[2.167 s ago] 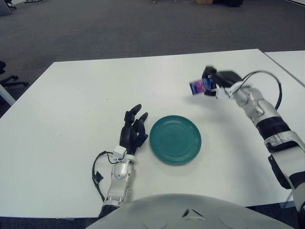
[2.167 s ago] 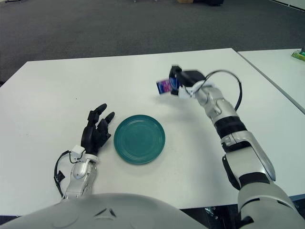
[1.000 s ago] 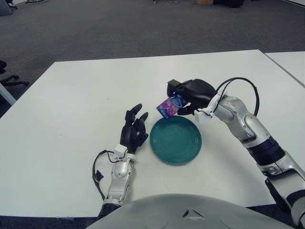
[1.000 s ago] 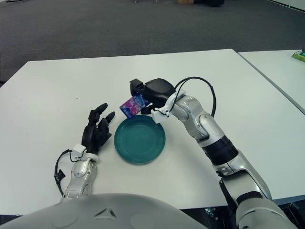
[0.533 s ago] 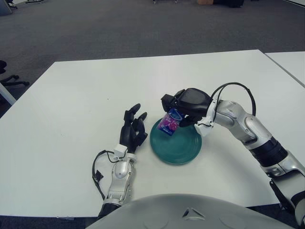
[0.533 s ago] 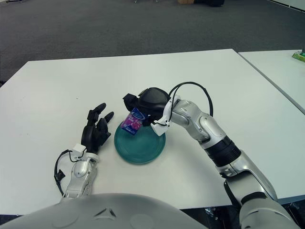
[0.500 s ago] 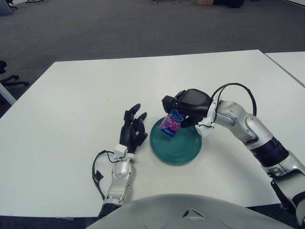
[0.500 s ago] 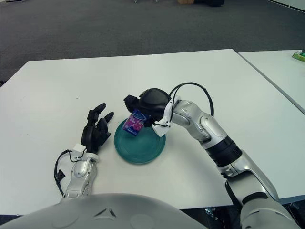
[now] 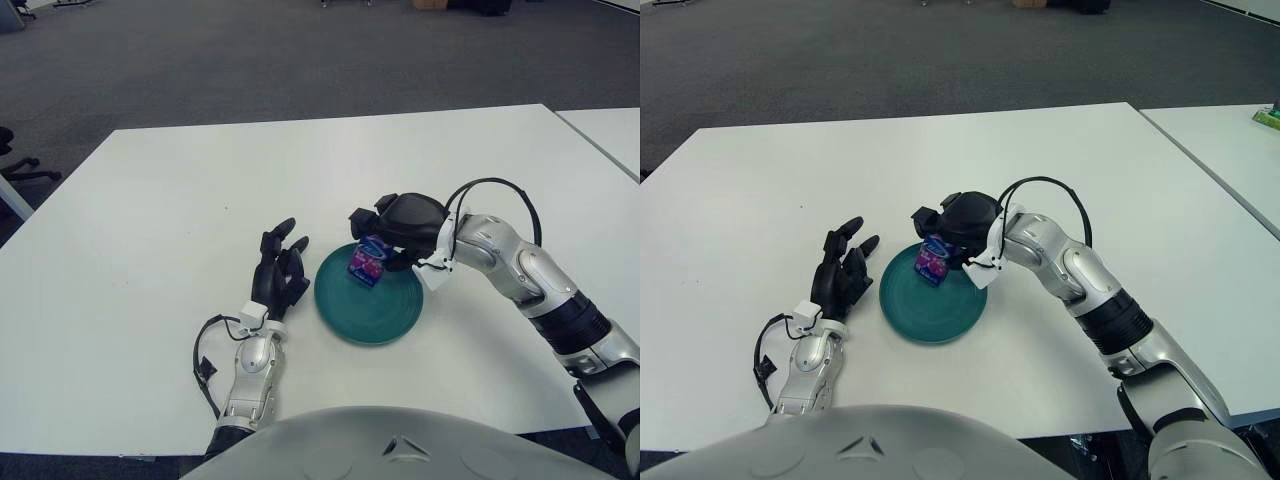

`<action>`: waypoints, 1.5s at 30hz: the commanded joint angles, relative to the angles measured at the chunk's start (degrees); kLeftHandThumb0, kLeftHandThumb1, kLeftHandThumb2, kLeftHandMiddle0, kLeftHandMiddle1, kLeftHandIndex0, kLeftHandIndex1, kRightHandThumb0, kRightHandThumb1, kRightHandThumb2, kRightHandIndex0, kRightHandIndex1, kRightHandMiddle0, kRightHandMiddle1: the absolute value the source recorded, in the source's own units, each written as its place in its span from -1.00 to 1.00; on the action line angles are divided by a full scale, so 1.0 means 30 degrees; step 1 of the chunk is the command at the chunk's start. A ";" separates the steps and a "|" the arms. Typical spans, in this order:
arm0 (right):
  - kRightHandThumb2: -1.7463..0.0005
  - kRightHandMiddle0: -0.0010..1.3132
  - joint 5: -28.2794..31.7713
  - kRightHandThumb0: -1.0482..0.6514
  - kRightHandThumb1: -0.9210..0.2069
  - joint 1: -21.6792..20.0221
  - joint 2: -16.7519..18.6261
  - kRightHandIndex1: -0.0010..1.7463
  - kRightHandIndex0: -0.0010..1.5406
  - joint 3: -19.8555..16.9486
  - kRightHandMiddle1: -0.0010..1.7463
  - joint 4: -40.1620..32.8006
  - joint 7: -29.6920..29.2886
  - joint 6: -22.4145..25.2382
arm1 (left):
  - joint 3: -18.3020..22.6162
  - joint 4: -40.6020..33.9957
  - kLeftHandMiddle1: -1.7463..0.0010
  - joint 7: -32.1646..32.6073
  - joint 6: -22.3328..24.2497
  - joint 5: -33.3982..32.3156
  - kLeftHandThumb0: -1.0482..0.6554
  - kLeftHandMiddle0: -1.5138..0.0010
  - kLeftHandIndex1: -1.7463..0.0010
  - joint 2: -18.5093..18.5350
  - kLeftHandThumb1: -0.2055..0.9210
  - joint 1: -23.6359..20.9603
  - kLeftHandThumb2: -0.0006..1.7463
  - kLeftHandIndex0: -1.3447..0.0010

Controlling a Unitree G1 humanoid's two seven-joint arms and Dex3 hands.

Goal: Put the gum into the plate.

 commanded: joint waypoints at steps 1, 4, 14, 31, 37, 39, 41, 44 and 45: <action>-0.20 -1.00 0.1401 -0.83 -1.00 -0.0021 0.0223 -0.90 -0.87 -0.0592 -0.77 -0.0467 0.0941 0.0755 | 0.0103 0.0139 0.63 0.0282 0.0346 0.0205 -0.67 0.59 -0.01 -0.0631 1.00 -0.0064 0.02 0.99; -0.22 -1.00 0.2142 -0.90 -1.00 0.0098 0.0330 -0.96 -0.94 -0.0759 -0.92 -0.0570 0.1343 0.1129 | 0.0127 0.0125 0.74 0.0274 0.0412 0.0233 -0.68 0.58 0.02 -0.0624 1.00 -0.0084 0.04 1.00; -0.21 -1.00 0.3491 -1.00 -1.00 0.0631 0.0727 -1.00 -1.00 -0.1168 -1.00 0.0714 -0.0349 -0.0146 | 0.0199 0.0043 0.88 0.0317 0.0636 0.0433 -0.70 0.59 0.06 -0.0458 1.00 -0.0163 0.08 1.00; -0.20 -1.00 0.3910 -1.00 -1.00 0.0801 0.1228 -1.00 -1.00 -0.1305 -1.00 0.1506 -0.1128 -0.0414 | 0.0307 0.0037 0.93 0.0018 0.0769 0.0520 -0.73 0.60 0.12 -0.0098 1.00 -0.0293 0.08 1.00; -0.18 -1.00 0.4147 -1.00 -1.00 0.1250 0.1922 -1.00 -1.00 -0.1836 -1.00 0.1526 -0.2177 0.0155 | 0.0340 0.0050 0.94 -0.0180 0.0833 0.0243 -0.74 0.60 0.11 -0.0164 1.00 -0.0308 0.07 1.00; -0.17 -1.00 0.4500 -1.00 -1.00 0.1576 0.2489 -1.00 -1.00 -0.2300 -1.00 0.1626 -0.3069 0.0408 | 0.0358 0.0073 0.95 -0.0309 0.0774 0.0048 -0.75 0.60 0.09 -0.0234 1.00 -0.0317 0.07 1.00; -0.16 -0.99 0.5508 -1.00 -1.00 0.1586 0.3151 -1.00 -1.00 -0.3224 -1.00 0.2367 -0.4123 0.0491 | 0.0374 0.0067 0.95 -0.0403 0.0738 -0.0028 -0.76 0.59 0.08 -0.0261 1.00 -0.0335 0.07 1.00; -0.14 -0.96 0.7869 -0.98 -1.00 0.1532 0.4631 -0.99 -0.97 -0.4992 -0.98 0.3600 -0.5735 0.0726 | 0.0402 0.0072 0.95 -0.0264 0.0604 0.0197 -0.79 0.58 0.06 -0.0297 1.00 -0.0383 0.07 1.00; -0.13 -0.95 0.8780 -0.97 -1.00 0.1567 0.5312 -0.98 -0.96 -0.5611 -0.98 0.3845 -0.6283 0.0955 | 0.0417 0.0075 0.95 -0.0192 0.0530 0.0283 -0.80 0.57 0.05 -0.0310 1.00 -0.0394 0.07 1.00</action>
